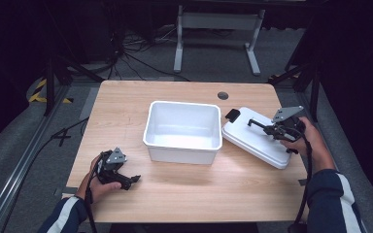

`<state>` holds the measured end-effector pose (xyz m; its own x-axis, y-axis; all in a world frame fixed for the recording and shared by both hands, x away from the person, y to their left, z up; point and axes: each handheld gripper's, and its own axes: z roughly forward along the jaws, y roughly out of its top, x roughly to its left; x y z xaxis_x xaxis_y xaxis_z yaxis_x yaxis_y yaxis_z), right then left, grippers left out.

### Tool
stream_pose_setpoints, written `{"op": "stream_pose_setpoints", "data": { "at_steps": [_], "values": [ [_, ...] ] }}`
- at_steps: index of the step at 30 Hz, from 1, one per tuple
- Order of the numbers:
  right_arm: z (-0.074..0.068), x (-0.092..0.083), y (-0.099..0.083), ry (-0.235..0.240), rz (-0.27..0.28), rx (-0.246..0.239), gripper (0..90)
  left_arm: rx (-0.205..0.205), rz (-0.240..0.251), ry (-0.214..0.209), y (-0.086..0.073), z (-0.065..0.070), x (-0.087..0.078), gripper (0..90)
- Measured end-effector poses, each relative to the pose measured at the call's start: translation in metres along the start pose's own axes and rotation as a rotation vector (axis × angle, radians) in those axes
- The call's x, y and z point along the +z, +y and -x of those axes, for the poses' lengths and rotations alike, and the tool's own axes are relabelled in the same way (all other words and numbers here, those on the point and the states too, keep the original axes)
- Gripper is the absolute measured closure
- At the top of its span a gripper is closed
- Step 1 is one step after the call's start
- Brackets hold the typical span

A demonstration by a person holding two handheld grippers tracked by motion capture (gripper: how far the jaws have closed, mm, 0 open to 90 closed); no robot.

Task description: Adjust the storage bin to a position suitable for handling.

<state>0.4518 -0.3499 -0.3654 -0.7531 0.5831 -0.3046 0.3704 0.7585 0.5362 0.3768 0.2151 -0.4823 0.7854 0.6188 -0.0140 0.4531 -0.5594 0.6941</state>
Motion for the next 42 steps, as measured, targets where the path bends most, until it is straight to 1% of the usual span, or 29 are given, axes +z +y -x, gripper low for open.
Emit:
{"op": "stream_pose_setpoints", "data": {
  "at_steps": [4, 7, 12, 15, 19, 23, 27, 32, 35, 37, 40, 42],
  "values": [
    [0.0, 0.012, -0.003, 0.008, -0.011, 0.011, 84.2, 0.0, -0.002, -0.001, 0.0, 0.0, 0.0, 1.9],
    [0.0, 0.02, -0.005, 0.011, -0.015, 0.034, 84.2, -0.001, -0.001, -0.002, 0.0, 0.0, 0.0, 1.9],
    [-0.002, 0.028, -0.005, 0.009, -0.022, 0.029, 84.2, 0.002, -0.003, -0.004, 0.0, 0.0, 0.0, 1.9],
    [-0.002, 0.03, -0.006, 0.008, -0.018, 0.031, 84.1, 0.002, -0.003, -0.004, 0.0, 0.0, 0.0, 1.9],
    [-0.003, 0.036, -0.008, 0.008, -0.036, 0.038, 83.9, 0.002, -0.003, -0.004, 0.0, 0.0, 0.0, 1.9],
    [-0.002, 0.038, -0.01, 0.011, -0.014, 0.057, 83.8, 0.001, -0.003, -0.004, 0.0, 0.0, 0.0, 1.9],
    [-0.003, 0.039, -0.009, 0.006, -0.012, 0.062, 83.1, 0.004, -0.003, -0.007, 0.0, -0.001, 0.0, 1.8],
    [-0.004, 0.039, -0.009, 0.004, -0.015, 0.066, 79.8, 0.014, -0.004, -0.013, 0.001, -0.002, 0.0, 1.6],
    [-0.003, 0.037, -0.009, 0.005, -0.007, 0.07, 75.8, 0.015, -0.004, -0.013, 0.001, -0.002, 0.0, 1.6],
    [-0.004, 0.037, -0.009, 0.004, -0.011, 0.073, 73.4, 0.019, -0.004, -0.015, 0.001, -0.002, 0.0, 1.6],
    [-0.004, 0.037, -0.008, -0.001, -0.002, 0.082, 68.0, 0.018, -0.006, -0.018, 0.001, -0.002, 0.0, 1.7],
    [-0.004, 0.034, -0.007, -0.007, 0.006, 0.092, 62.4, 0.021, -0.004, -0.015, 0.001, -0.002, 0.0, 1.7]
  ]
}}
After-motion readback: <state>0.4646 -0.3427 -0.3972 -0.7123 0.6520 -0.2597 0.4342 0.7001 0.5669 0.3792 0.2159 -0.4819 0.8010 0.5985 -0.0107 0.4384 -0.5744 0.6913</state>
